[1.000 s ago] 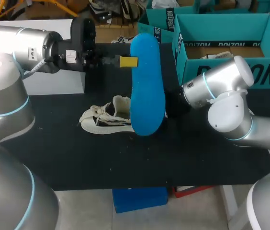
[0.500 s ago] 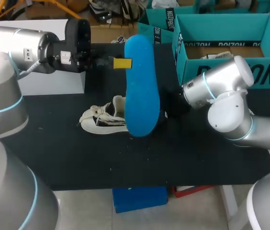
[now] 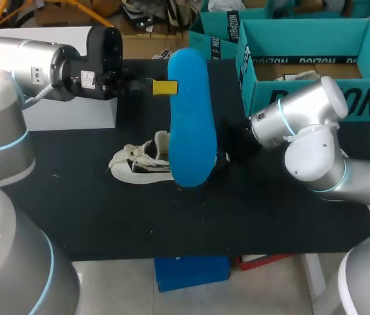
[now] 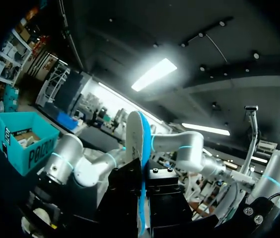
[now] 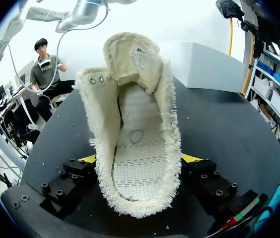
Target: Take the shoe out of the shoebox, open the shoe tongue, remove and reinsert the insole, then place the shoe into the shoebox
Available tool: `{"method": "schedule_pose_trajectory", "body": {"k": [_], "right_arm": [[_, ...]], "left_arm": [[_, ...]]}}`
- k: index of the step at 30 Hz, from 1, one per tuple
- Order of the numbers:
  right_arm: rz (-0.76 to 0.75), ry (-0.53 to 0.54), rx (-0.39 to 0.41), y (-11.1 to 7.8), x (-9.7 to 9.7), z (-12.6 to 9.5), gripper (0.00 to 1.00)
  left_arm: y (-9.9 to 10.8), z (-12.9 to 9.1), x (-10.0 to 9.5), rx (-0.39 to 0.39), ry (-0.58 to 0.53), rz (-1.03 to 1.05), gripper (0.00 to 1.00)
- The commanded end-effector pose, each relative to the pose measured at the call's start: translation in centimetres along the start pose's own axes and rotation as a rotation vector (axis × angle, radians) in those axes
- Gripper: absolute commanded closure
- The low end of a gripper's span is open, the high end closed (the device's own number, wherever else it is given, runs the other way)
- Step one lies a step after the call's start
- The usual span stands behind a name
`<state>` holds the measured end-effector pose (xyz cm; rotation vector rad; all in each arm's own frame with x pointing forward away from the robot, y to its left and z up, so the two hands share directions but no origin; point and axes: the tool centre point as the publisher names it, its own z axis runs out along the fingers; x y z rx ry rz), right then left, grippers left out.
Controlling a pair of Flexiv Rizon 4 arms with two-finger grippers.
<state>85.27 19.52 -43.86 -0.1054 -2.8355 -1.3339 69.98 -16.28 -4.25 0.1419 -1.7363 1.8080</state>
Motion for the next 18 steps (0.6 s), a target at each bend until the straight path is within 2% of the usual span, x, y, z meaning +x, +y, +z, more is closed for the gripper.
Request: {"method": "schedule_pose_trajectory", "body": {"k": [1,3,4,5,7,8,12,18], "right_arm": [[0.001,-0.001,0.002,-0.3,-0.1,0.3,1.00],[0.001,-0.001,0.002,-0.3,-0.1,0.3,1.00],[0.002,0.020,0.036,-0.3,-0.2,0.0,0.58],[0.004,0.038,0.077,-0.4,-0.2,-0.2,0.00],[0.002,0.057,0.123,-0.7,0.0,-0.8,0.00],[0.000,0.077,0.177,-0.9,0.2,-1.5,0.00],[0.001,0.083,0.241,-1.0,0.5,-2.5,0.00],[0.010,0.108,0.395,-0.8,0.6,-3.5,0.00]], "left_arm": [[0.1,0.1,0.0,0.000,-0.001,0.001,1.00],[0.1,0.1,0.0,0.000,-0.001,0.001,1.00],[0.1,0.1,0.0,0.000,-0.001,0.001,1.00],[0.1,0.1,0.0,0.000,-0.001,0.001,1.00],[0.1,0.1,0.0,0.000,-0.001,0.001,1.00],[0.1,0.1,0.0,0.000,-0.001,0.001,1.00],[0.1,0.1,0.0,0.000,-0.001,0.001,1.00],[0.1,0.1,0.0,0.000,-0.001,0.001,1.00]]}}
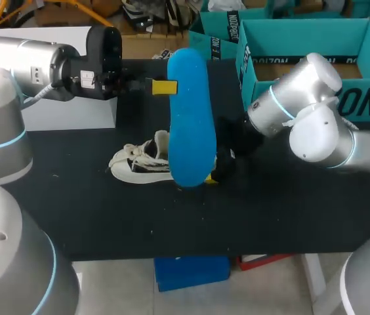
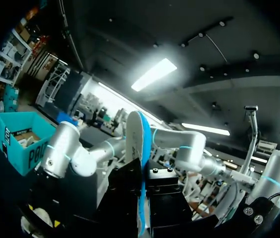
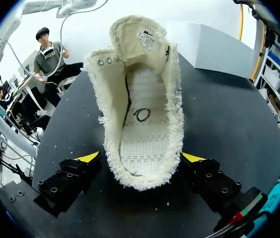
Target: Take the shoe out of the shoebox, open the shoe tongue, remove and reinsert the insole, then place the shoe into the shoebox
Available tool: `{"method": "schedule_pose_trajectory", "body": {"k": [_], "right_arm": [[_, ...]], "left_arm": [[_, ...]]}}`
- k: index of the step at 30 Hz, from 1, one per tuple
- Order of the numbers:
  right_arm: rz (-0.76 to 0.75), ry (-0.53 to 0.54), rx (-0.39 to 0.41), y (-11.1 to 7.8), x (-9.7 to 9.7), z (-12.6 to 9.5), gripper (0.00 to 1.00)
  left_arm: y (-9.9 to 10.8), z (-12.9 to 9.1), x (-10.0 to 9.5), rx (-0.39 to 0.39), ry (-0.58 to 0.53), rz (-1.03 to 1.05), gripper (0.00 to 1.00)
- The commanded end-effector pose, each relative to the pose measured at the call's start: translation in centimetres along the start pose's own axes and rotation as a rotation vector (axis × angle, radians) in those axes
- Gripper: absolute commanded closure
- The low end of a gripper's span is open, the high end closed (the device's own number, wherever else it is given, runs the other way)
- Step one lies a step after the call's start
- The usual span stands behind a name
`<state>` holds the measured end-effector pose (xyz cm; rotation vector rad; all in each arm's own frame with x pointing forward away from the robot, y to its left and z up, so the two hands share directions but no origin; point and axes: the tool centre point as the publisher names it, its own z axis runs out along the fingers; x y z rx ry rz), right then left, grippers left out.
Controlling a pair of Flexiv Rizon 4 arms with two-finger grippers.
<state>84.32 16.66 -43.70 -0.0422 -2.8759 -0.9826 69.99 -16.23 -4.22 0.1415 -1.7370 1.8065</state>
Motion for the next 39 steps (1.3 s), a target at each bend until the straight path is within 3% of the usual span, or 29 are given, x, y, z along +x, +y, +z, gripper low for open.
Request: {"method": "schedule_pose_trajectory", "body": {"k": [1,8,13,19,39], "right_arm": [[0.019,0.012,0.189,0.8,-0.1,-1.5,0.00],[0.072,-0.025,0.410,1.7,-0.1,-2.2,0.00],[0.088,-0.094,0.472,2.4,0.0,-2.5,0.00],[0.062,-0.101,0.550,3.4,0.0,-2.5,0.00],[0.029,-0.085,0.606,4.9,-0.5,-1.8,0.00]], "left_arm": [[0.1,0.1,-0.1,0.001,-0.001,0.001,1.00],[0.1,0.1,-0.1,0.001,-0.001,0.001,1.00],[0.1,0.1,-0.1,0.001,-0.001,0.001,1.00],[0.1,0.1,-0.1,0.001,-0.001,0.001,1.00],[0.1,0.1,-0.1,0.001,-0.001,0.001,1.00]]}}
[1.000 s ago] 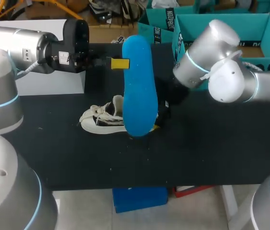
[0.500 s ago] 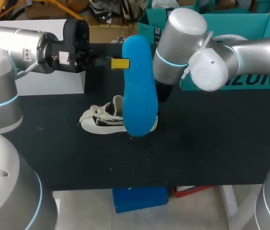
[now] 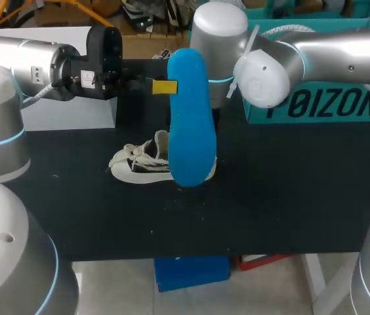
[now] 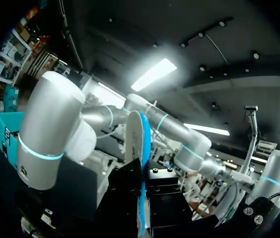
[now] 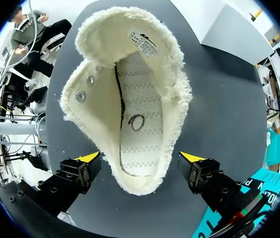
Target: Take the shoe out of the shoebox, open the shoe tongue, remove and reinsert the insole, then place the shoe into the shoebox
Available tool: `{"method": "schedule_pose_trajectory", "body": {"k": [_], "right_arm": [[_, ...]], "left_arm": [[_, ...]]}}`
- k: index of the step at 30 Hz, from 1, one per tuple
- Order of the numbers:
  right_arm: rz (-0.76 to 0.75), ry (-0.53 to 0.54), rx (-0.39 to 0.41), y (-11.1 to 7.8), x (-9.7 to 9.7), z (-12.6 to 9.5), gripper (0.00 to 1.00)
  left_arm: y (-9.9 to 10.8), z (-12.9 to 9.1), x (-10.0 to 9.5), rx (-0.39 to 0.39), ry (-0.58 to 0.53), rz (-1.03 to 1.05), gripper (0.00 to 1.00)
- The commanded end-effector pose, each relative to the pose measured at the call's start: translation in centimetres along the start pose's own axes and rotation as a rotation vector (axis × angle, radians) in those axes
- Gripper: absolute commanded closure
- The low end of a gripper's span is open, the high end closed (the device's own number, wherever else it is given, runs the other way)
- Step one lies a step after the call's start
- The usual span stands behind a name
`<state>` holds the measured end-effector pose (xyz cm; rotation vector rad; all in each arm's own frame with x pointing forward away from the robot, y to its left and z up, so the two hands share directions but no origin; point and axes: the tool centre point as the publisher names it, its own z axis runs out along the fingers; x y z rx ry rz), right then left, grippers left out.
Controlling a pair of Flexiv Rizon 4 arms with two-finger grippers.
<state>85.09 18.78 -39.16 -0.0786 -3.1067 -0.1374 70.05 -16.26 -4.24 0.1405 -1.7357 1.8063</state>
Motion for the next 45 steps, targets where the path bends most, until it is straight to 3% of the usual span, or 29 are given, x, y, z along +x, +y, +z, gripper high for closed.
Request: {"method": "schedule_pose_trajectory", "body": {"k": [1,18,45], "right_arm": [[-0.001,0.005,0.039,0.68,-0.14,0.29,0.00],[-0.006,0.012,0.037,0.75,0.07,0.34,0.00],[-0.061,-0.084,-0.444,0.05,0.51,0.18,0.00]], "left_arm": [[0.14,0.12,0.01,0.001,-0.003,0.002,1.00],[0.14,0.12,0.01,0.001,-0.003,0.002,1.00],[0.14,0.12,0.01,0.001,-0.003,0.002,1.00]]}}
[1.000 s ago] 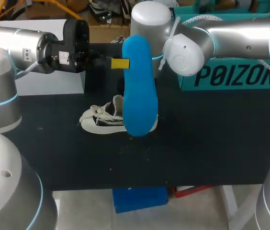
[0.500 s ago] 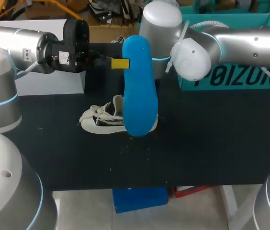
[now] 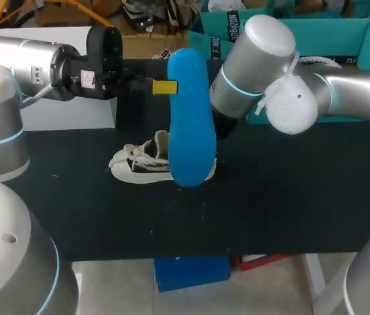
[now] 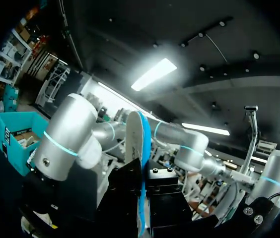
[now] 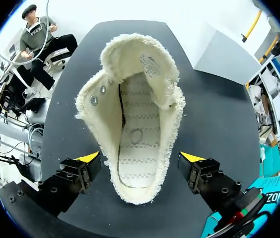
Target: Take the shoe out of the shoebox, open the shoe tongue, remove and reinsert the insole, then place the shoe into the shoebox
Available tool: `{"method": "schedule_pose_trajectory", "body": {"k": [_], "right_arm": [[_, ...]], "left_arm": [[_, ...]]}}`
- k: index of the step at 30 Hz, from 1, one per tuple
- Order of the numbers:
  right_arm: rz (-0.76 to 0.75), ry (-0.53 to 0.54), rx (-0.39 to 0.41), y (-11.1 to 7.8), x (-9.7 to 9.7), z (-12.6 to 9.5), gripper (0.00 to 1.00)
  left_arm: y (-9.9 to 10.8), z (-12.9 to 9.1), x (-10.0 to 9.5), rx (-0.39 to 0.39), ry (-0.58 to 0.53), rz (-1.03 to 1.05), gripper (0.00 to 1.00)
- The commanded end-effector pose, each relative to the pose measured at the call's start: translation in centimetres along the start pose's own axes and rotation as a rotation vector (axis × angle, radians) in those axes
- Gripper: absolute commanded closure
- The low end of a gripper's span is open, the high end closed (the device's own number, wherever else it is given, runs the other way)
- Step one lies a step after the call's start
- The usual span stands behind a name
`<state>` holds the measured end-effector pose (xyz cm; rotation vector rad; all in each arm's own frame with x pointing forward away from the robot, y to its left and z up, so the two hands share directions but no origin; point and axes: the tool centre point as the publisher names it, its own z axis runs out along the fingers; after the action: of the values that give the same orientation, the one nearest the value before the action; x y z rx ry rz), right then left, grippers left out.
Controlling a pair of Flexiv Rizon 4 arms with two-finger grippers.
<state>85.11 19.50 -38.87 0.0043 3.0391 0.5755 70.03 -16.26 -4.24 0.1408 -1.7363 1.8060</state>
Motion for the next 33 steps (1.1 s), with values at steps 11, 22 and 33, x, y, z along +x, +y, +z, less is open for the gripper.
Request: {"method": "schedule_pose_trajectory", "body": {"k": [11,22,33], "right_arm": [[-0.017,-0.020,-0.285,-1.0,0.7,0.5,0.00],[-0.020,-0.020,-0.431,-1.1,0.8,0.8,0.00],[-0.005,-0.017,-0.509,-1.1,0.9,1.4,0.00]], "left_arm": [[0.1,0.1,0.0,0.002,-0.002,0.002,1.00],[0.1,0.1,0.0,0.002,-0.002,0.002,1.00],[0.1,0.1,0.0,0.002,-0.002,0.002,1.00]]}}
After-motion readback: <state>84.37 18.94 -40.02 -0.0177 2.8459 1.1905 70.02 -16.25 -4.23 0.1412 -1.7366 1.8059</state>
